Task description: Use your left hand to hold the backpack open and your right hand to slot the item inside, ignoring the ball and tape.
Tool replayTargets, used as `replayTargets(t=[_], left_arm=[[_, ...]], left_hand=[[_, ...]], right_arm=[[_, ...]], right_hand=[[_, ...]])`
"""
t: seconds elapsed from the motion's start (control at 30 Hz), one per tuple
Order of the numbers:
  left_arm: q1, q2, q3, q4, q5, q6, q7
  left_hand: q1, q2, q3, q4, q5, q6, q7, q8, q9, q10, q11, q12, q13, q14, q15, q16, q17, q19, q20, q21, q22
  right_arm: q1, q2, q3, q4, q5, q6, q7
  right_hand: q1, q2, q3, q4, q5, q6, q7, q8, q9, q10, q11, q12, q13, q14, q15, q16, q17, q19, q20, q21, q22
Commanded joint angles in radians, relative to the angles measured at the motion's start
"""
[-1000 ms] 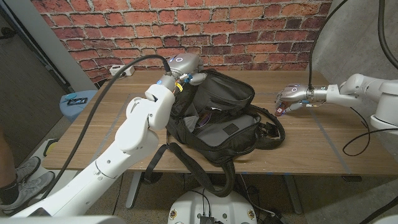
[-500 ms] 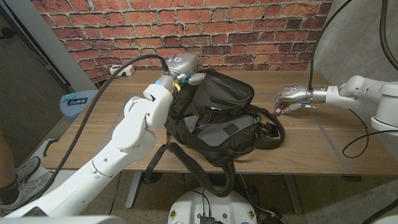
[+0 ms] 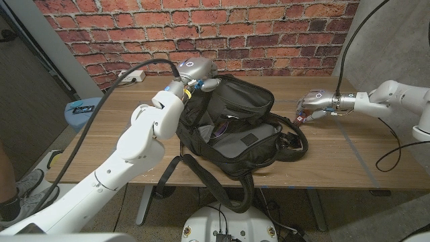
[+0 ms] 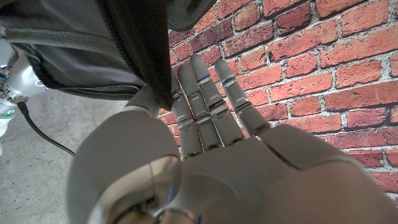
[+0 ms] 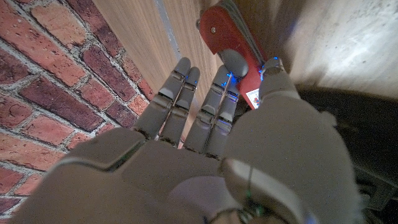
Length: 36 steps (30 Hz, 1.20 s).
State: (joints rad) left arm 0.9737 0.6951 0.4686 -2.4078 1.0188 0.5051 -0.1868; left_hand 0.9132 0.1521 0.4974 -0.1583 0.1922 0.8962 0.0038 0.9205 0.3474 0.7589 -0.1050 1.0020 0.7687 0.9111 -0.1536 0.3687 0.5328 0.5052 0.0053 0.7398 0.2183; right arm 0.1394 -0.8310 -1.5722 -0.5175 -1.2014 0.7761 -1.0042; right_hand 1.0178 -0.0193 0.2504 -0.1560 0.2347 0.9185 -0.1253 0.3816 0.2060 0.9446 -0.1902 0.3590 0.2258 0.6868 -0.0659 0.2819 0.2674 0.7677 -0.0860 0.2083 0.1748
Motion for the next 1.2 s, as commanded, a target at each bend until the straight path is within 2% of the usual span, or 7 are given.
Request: replayTargets(t=[0.03,0.27,0.63,0.93,1.2], left_arm=[[0.008,0.034,-0.031,0.008,-0.077,-0.022,0.047],[0.010,0.063,-0.052,0.019,-0.131,-0.047,0.079],[0.028,0.116,-0.100,0.033,-0.225,-0.095,0.143],[0.044,0.155,-0.140,0.052,-0.299,-0.142,0.197],[0.042,0.181,-0.158,0.077,-0.344,-0.177,0.233]], left_hand=[[0.006,0.001,0.008,0.002,0.003,-0.004,-0.002,0.004,0.002,-0.004,-0.003,0.006,0.005,0.011,-0.003,-0.003,0.002,-0.004,-0.001,0.005,-0.001],[0.007,0.002,0.008,0.002,0.003,-0.007,-0.002,0.008,0.006,-0.005,-0.003,0.006,0.003,0.009,-0.002,-0.004,0.004,-0.006,-0.001,0.010,-0.002],[0.007,0.002,0.007,0.002,0.002,-0.006,-0.002,0.009,0.002,-0.006,-0.003,0.007,0.004,0.011,-0.001,-0.004,0.006,-0.008,-0.002,0.016,-0.003],[0.008,0.002,0.007,0.001,0.002,-0.008,-0.002,0.011,0.004,-0.004,-0.001,0.008,0.002,0.010,-0.001,-0.005,0.009,-0.011,-0.002,0.021,-0.004],[0.008,0.002,0.007,0.002,0.002,-0.007,-0.002,0.013,0.001,-0.006,-0.004,0.009,0.003,0.011,-0.002,-0.008,0.007,-0.012,-0.002,0.026,-0.005]], right_arm=[[-0.067,-0.128,0.170,-0.223,0.051,0.016,0.157],[-0.173,-0.205,0.332,-0.368,0.126,0.014,0.292],[-0.385,-0.303,0.599,-0.598,0.276,-0.022,0.508],[-0.554,-0.353,0.787,-0.754,0.388,-0.082,0.633],[-0.673,-0.377,0.914,-0.847,0.453,-0.128,0.686]], right_hand=[[0.056,0.038,-0.010,0.001,-0.007,0.097,-0.076,0.022,0.014,0.011,-0.001,0.001,0.003,0.010,-0.171,0.005,0.005,0.011,-0.103,0.005,0.002],[0.061,0.041,-0.014,0.003,-0.010,0.096,-0.077,0.022,0.014,0.016,-0.002,0.001,0.004,0.015,-0.171,0.003,0.008,0.012,-0.103,0.004,0.002],[0.068,0.042,-0.022,0.005,-0.013,0.101,-0.076,0.023,0.015,0.018,-0.002,-0.003,0.005,0.018,-0.171,-0.003,0.011,0.012,-0.104,0.002,0.002],[0.076,0.046,-0.027,0.006,-0.016,0.096,-0.076,0.021,0.015,0.016,-0.004,-0.008,0.006,0.020,-0.171,-0.008,0.013,0.010,-0.104,0.001,0.003],[0.079,0.047,-0.032,0.006,-0.018,0.095,-0.076,0.020,0.015,0.018,-0.003,-0.010,0.007,0.022,-0.171,-0.011,0.015,0.010,-0.104,0.000,0.002]])
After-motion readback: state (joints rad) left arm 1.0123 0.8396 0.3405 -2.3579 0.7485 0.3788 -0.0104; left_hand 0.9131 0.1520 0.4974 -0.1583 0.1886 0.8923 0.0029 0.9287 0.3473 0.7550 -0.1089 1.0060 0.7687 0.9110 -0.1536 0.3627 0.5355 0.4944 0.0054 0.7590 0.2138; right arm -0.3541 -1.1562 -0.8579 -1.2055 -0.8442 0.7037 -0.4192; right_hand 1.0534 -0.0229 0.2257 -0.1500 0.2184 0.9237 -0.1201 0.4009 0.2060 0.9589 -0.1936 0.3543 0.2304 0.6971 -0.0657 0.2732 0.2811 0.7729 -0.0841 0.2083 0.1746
